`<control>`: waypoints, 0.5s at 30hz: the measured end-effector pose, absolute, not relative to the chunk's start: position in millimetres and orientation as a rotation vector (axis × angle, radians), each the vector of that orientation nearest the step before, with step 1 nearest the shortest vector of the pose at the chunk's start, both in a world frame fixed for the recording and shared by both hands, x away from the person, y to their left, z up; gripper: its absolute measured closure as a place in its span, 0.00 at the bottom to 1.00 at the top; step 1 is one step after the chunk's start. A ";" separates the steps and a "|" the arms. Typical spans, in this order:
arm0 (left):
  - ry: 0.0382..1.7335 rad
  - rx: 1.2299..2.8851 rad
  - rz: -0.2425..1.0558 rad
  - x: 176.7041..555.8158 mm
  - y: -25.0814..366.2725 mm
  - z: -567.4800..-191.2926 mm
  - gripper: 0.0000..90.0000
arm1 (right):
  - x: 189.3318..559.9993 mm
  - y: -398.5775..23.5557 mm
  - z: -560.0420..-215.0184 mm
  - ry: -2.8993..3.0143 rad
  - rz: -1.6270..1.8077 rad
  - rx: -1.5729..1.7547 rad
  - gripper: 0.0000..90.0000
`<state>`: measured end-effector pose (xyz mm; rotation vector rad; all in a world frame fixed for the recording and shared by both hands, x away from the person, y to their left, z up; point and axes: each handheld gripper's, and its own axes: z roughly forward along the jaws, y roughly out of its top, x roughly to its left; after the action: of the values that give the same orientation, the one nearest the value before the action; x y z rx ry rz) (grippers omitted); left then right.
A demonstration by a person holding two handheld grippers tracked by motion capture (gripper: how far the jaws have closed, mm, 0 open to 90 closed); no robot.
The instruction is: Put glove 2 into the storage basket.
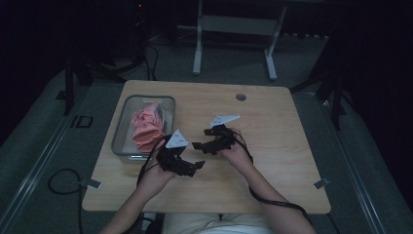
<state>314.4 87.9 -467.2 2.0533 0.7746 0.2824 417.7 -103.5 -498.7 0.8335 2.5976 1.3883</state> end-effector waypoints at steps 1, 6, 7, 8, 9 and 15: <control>0.770 2.053 0.278 314.1 86.2 -468.5 0.07 | 416.7 -106.0 -502.0 2.603 1.388 0.836 0.20; 0.736 2.068 0.251 313.3 77.1 -476.0 0.07 | 410.2 -115.3 -513.3 2.617 1.377 0.821 0.20; 0.726 2.076 0.252 313.5 75.5 -478.3 0.07 | 408.9 -117.5 -515.0 2.615 1.374 0.821 0.20; 0.724 2.078 0.253 313.5 74.7 -479.6 0.07 | 407.5 -120.4 -516.8 2.612 1.379 0.814 0.20; 0.724 2.078 0.248 313.6 73.9 -481.3 0.07 | 406.6 -122.2 -517.7 2.610 1.382 0.809 0.20; 0.708 2.062 0.216 311.6 70.0 -492.8 0.07 | 397.9 -132.7 -526.3 2.618 1.379 0.770 0.19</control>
<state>311.6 70.0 -492.8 2.0619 0.7081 0.2156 397.9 -132.7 -526.3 0.7697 2.6175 1.3792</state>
